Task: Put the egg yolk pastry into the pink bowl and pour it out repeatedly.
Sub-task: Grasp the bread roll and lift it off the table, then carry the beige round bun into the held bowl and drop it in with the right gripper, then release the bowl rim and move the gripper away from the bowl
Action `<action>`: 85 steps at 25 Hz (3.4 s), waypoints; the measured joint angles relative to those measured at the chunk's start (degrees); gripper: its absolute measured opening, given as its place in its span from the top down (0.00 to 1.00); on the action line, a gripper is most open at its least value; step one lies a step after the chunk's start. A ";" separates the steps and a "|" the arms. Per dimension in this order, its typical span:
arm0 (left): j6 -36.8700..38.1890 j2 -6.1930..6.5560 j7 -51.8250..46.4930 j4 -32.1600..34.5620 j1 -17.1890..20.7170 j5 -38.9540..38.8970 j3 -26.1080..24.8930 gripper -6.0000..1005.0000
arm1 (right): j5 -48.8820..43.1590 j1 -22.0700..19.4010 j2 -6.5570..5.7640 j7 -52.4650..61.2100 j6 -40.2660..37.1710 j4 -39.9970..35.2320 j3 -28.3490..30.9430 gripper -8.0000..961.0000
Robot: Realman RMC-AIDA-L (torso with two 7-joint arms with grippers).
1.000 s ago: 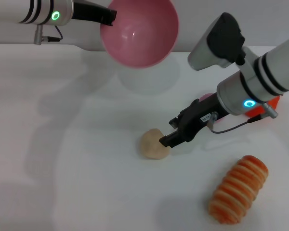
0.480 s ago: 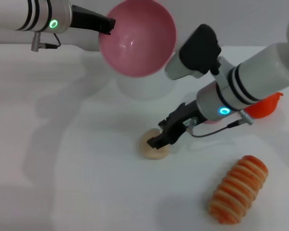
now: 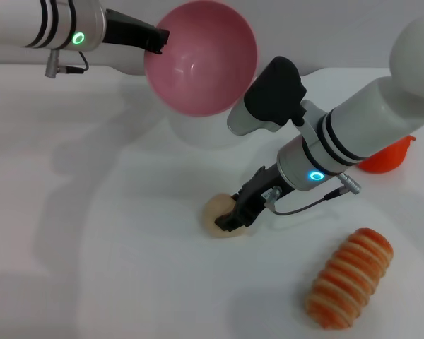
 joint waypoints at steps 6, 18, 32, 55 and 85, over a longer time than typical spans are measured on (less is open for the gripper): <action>0.00 -0.03 0.05 -0.03 0.20 0.00 0.04 0.95 | -0.25 -0.69 -0.37 -0.15 -0.88 -1.84 -0.03 0.52; -0.16 -0.03 0.02 -0.05 0.51 0.02 -0.34 0.95 | -3.71 -7.21 -1.00 -0.42 -9.07 -17.38 3.71 0.61; 6.44 -0.49 -0.80 0.05 -0.44 0.00 0.15 0.94 | -2.94 -15.10 -0.77 -0.07 -34.92 -64.35 27.36 0.73; 26.24 -1.44 -10.48 1.71 -5.87 11.14 4.58 0.93 | -7.09 -17.90 -0.61 -8.87 -11.32 -41.46 16.06 0.66; 23.41 -1.95 -14.52 -2.01 -2.11 12.04 9.95 0.91 | 23.96 -30.99 -0.59 -33.40 15.93 -33.62 21.15 0.31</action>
